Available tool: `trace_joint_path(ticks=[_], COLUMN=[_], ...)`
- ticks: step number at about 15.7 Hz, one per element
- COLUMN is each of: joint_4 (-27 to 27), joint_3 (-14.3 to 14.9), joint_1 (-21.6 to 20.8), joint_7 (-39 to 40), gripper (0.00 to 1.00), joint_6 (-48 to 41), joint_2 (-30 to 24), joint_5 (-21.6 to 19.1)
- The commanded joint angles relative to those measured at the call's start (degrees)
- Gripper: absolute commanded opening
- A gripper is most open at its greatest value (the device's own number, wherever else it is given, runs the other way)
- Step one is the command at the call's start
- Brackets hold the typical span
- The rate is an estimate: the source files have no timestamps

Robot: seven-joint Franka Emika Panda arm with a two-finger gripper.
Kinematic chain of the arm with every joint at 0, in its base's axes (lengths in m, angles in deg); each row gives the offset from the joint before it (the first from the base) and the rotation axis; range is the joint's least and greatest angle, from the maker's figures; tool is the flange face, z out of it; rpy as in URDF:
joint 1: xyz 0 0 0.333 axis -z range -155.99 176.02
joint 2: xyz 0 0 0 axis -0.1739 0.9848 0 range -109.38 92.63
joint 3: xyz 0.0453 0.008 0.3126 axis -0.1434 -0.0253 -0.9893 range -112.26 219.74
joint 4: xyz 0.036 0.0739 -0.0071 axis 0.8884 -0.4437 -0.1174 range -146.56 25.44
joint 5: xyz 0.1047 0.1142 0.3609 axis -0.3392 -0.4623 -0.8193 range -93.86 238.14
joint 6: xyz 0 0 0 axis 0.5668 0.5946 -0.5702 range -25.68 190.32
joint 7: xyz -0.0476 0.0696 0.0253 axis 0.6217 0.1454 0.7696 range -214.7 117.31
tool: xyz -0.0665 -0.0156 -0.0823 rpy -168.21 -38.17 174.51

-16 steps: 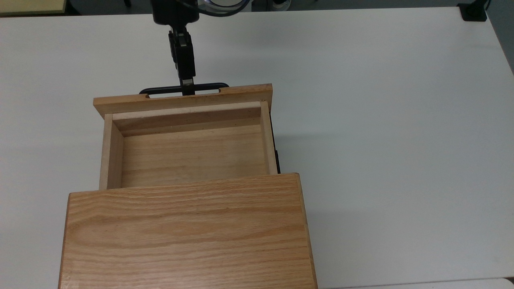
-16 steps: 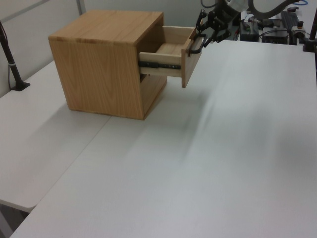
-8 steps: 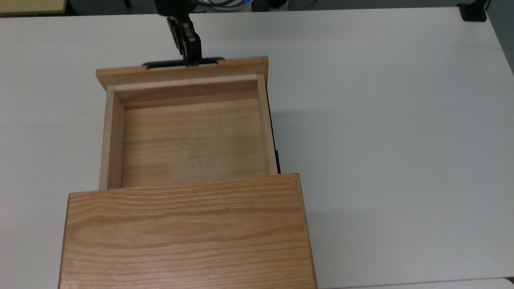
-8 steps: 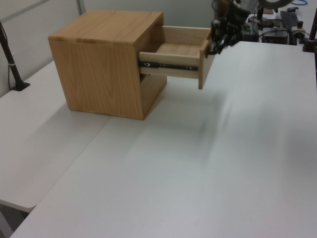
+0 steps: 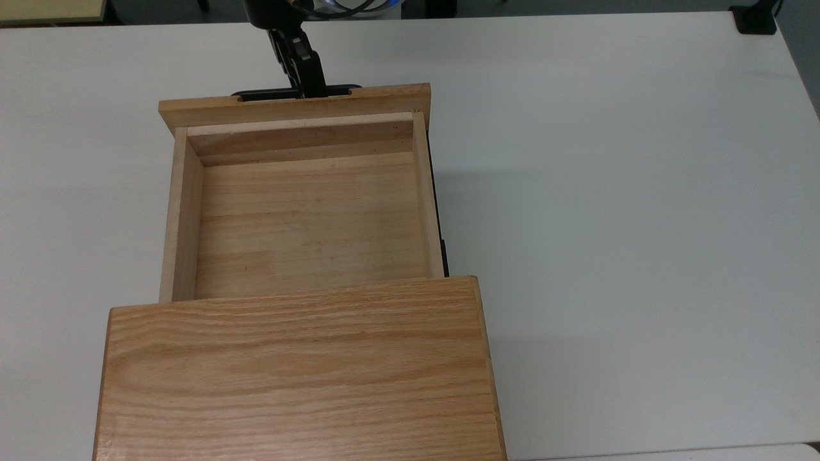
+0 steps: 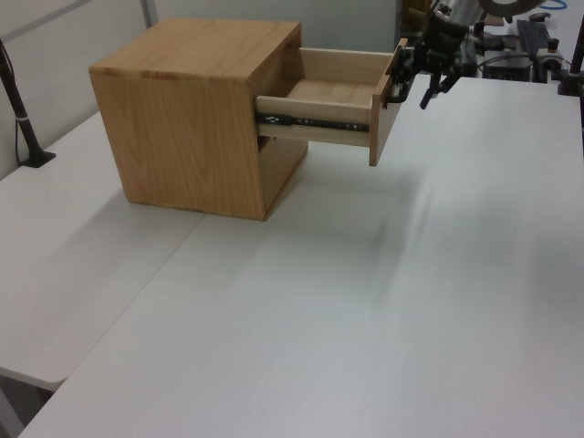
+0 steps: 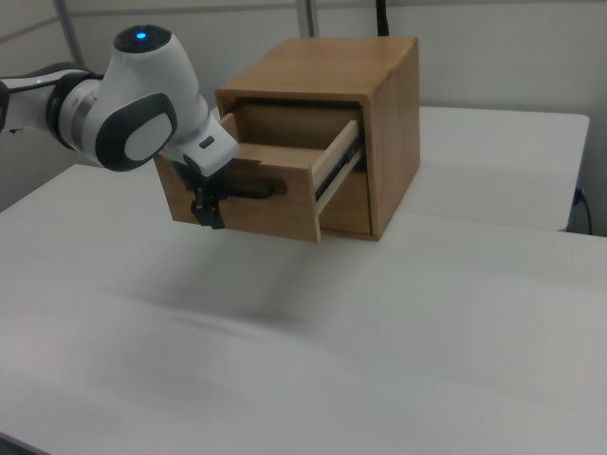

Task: Open the drawer by sliding it

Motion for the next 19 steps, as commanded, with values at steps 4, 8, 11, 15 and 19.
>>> trace_joint_path(ticks=[4, 8, 11, 15, 19], joint_4=[2.23, 3.91, 3.91, 9.69, 13.84], joint_3=[1.26, 1.53, 1.53, 0.82, -0.75], joint_1=[-0.31, -0.31, -0.40, -0.31, -0.40], joint_7=[3.37, 3.81, 11.95, 34.69, 46.24], gripper=[1.00, 1.00, 1.00, 1.00, 1.00], joint_6=[-6.86, -8.44, -15.53, -32.84, -36.04], joint_2=[-4.02, -4.81, -5.78, -6.14, -4.38], joint_5=[-3.63, -3.73, -3.64, -0.06, 10.92])
